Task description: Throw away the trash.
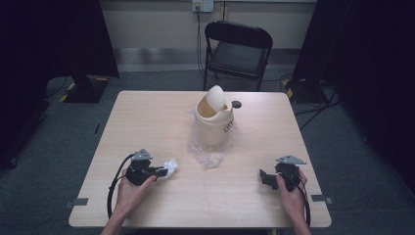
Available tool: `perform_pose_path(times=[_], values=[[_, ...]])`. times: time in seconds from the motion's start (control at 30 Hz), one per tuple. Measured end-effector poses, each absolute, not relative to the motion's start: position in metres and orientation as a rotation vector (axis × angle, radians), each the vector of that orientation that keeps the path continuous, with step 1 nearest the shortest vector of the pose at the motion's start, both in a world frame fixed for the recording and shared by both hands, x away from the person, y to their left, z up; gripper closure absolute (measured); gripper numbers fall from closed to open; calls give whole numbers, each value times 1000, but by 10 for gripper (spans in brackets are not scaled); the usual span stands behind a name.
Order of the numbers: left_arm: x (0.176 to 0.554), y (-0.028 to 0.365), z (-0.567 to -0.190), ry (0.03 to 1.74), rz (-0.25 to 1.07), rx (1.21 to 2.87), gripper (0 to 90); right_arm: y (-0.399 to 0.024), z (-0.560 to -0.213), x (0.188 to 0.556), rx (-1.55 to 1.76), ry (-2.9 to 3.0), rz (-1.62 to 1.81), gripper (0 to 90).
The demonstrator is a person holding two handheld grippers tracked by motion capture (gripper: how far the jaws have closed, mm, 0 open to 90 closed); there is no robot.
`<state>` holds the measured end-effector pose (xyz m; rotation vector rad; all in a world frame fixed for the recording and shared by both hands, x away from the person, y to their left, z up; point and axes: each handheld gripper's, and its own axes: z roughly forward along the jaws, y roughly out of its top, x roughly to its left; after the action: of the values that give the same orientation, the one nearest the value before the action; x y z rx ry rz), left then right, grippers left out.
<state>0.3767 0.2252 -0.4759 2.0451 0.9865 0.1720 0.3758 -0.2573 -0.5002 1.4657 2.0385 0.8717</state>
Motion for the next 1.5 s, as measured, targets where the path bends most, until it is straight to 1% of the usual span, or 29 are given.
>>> perform_pose_path(times=[0.43, 0.6, 0.8, 1.03, 1.5], values=[[378, 230, -465, 970, 171, 1936, 833, -257, -500, 376, 1467, 2038, 871, 112], [382, 226, -457, 930, 211, 1974, 833, -257, -500, 376, 1467, 2039, 871, 112], [386, 224, -446, 904, 217, 1958, 832, -257, -500, 376, 1467, 2039, 871, 112], [399, 221, -433, 894, 212, 1898, 832, -257, -500, 376, 1467, 2038, 871, 112], [417, 211, -415, 861, 225, 1890, 831, -257, -500, 376, 1468, 2038, 872, 111]])
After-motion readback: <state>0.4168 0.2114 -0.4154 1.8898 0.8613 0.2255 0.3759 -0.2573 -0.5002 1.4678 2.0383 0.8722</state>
